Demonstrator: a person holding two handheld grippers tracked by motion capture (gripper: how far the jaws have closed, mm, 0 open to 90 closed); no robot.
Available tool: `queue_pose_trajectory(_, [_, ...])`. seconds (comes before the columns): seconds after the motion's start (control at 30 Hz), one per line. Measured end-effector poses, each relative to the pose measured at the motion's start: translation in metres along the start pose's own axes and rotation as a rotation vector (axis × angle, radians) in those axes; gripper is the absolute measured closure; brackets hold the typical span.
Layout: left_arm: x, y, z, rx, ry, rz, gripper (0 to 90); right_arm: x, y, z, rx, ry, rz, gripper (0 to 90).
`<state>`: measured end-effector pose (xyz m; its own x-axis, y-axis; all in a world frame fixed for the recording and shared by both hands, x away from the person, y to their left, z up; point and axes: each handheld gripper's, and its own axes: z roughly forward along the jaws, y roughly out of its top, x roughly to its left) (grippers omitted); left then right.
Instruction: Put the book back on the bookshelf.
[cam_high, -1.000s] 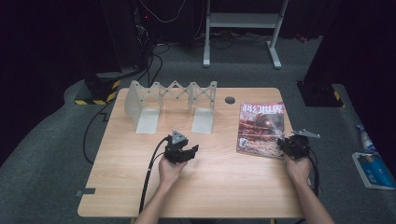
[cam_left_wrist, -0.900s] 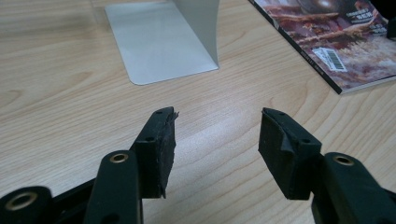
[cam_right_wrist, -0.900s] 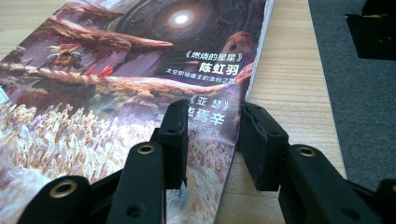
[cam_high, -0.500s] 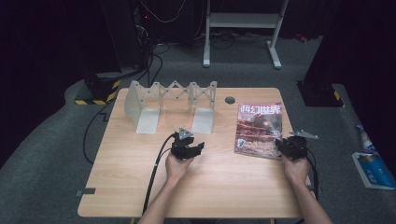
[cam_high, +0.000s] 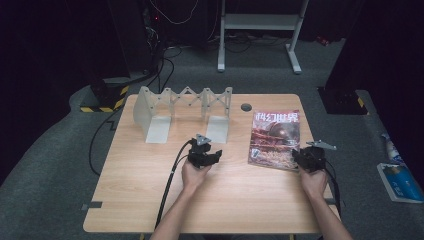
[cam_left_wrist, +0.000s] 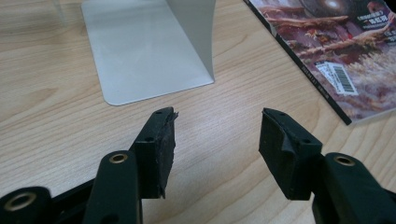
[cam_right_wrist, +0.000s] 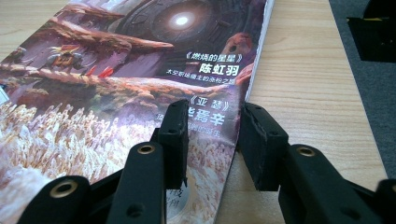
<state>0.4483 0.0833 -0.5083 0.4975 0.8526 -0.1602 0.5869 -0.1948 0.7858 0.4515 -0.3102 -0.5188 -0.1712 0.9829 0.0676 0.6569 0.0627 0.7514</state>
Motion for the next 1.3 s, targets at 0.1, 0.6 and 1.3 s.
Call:
queue_pose_trajectory(0.1, [0.0,-0.001,0.005,0.003,-0.008,-0.006,45.6,0.002,0.0,0.0,-0.003,0.001,0.001,63.1])
queue_pose_trajectory(0.6, [-0.011,0.007,0.032,0.06,-0.053,0.004,45.5,0.008,-0.001,0.0,-0.004,-0.001,-0.002,63.1])
queue_pose_trajectory(1.3, [-0.045,0.032,0.064,0.061,-0.126,-0.047,44.1,0.018,-0.001,0.001,0.0,0.003,-0.012,63.0])
